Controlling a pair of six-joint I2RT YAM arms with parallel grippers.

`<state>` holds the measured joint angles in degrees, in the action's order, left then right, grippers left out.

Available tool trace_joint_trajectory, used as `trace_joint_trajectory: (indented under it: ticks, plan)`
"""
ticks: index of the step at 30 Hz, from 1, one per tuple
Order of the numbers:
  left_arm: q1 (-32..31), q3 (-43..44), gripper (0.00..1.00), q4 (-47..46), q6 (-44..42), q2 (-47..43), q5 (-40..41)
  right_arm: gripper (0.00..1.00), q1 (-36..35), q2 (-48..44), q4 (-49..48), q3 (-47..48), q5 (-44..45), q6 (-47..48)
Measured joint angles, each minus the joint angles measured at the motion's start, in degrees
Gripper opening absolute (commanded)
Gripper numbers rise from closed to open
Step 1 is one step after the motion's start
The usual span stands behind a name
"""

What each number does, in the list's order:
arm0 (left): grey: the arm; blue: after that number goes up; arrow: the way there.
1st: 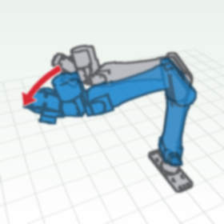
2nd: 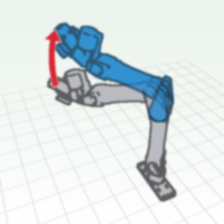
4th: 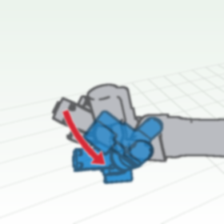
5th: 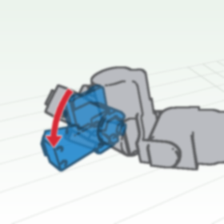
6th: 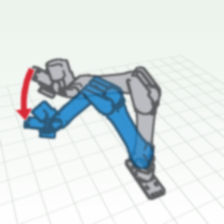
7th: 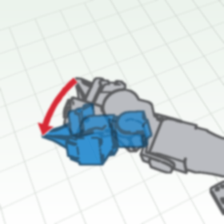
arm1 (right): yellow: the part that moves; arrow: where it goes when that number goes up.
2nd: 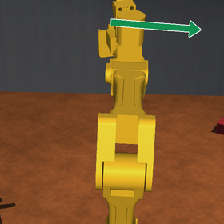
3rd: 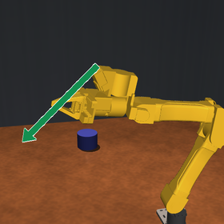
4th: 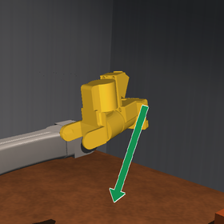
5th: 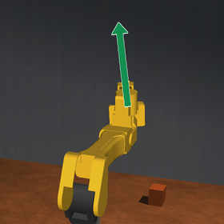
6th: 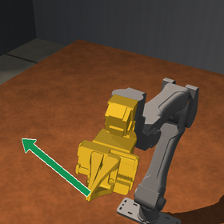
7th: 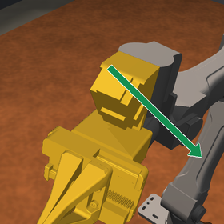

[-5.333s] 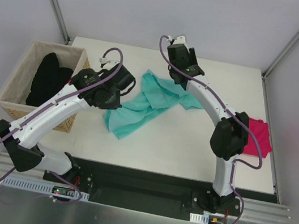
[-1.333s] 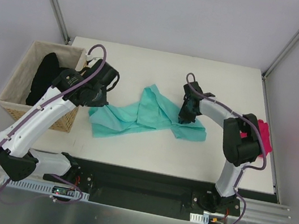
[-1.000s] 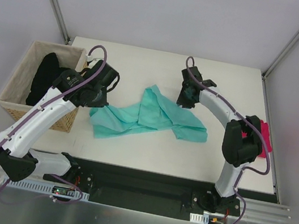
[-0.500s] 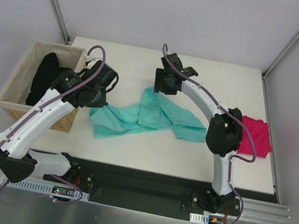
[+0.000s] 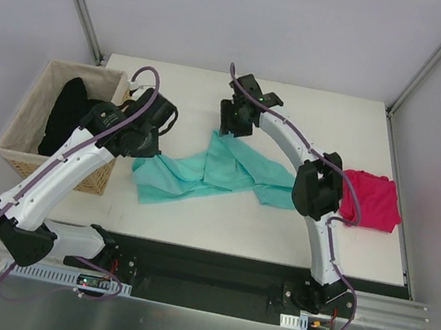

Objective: Fold and stack the t-shirts
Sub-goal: Flatten out the tshirt

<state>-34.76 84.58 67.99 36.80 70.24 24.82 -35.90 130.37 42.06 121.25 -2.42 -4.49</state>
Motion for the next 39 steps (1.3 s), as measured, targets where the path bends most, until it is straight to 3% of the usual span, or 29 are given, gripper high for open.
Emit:
trace_joint_trajectory:
  ticks: [39]
  plan:
    - [0.0,-2.14,0.0,-2.99,0.48,-0.9,-0.11,0.54,-3.72,-0.02,5.14,6.03,-0.72,3.5]
